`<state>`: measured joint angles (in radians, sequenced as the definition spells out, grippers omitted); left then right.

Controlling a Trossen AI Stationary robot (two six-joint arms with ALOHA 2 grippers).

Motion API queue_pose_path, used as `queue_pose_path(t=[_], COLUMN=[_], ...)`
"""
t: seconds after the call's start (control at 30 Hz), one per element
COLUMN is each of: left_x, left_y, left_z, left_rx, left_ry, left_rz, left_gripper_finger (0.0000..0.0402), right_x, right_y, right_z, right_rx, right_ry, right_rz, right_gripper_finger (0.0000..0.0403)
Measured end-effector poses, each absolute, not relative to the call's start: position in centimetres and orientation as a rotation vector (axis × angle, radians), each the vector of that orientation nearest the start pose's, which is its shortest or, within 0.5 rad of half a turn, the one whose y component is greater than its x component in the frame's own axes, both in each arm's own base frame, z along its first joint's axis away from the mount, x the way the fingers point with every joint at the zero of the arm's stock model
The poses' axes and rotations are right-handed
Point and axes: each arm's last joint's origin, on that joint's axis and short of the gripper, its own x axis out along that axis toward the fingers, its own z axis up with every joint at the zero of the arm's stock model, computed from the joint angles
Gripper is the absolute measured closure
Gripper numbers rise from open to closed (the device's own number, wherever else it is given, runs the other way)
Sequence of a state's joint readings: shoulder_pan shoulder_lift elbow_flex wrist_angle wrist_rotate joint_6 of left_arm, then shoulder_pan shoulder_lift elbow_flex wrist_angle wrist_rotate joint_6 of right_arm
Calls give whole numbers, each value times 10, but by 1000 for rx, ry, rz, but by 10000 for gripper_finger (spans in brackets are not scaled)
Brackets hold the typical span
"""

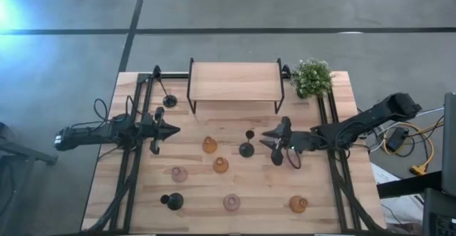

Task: Pick & Place candle stick holders
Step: Put the middle right black candle holder on the shelf

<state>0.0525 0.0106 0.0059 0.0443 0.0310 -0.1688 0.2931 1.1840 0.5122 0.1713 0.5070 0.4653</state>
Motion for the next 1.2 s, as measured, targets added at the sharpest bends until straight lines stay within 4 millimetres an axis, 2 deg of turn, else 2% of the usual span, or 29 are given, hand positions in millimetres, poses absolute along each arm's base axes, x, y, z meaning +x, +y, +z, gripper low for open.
queue_pose_path(t=[0.17,0.4,0.53,0.67,0.73,0.8,1.0,1.2], left_x=[98,99,99,99,99,99,99,99], left_y=[4,4,5,5,5,5,5,5], left_z=[168,167,165,165,165,165,165,165], left_rx=[-168,-182,-183,-184,-184,-184,-184,-184], left_ry=[-34,-17,-1,4,4,5,5,5], left_rz=[26,27,29,29,29,29,29,29], left_gripper_finger=[383,383,383,383,383,383,383,383], right_x=[252,284,298,302,301,300,291,282], right_y=[58,64,65,66,66,64,46,23], right_z=[184,180,185,193,205,221,288,351], right_rx=[195,164,143,127,129,144,185,148], right_ry=[412,418,419,459,453,437,385,355], right_rz=[-295,-304,-305,-313,-312,-317,-363,-392], right_gripper_finger=[220,232,261,332,376,388,393,394])
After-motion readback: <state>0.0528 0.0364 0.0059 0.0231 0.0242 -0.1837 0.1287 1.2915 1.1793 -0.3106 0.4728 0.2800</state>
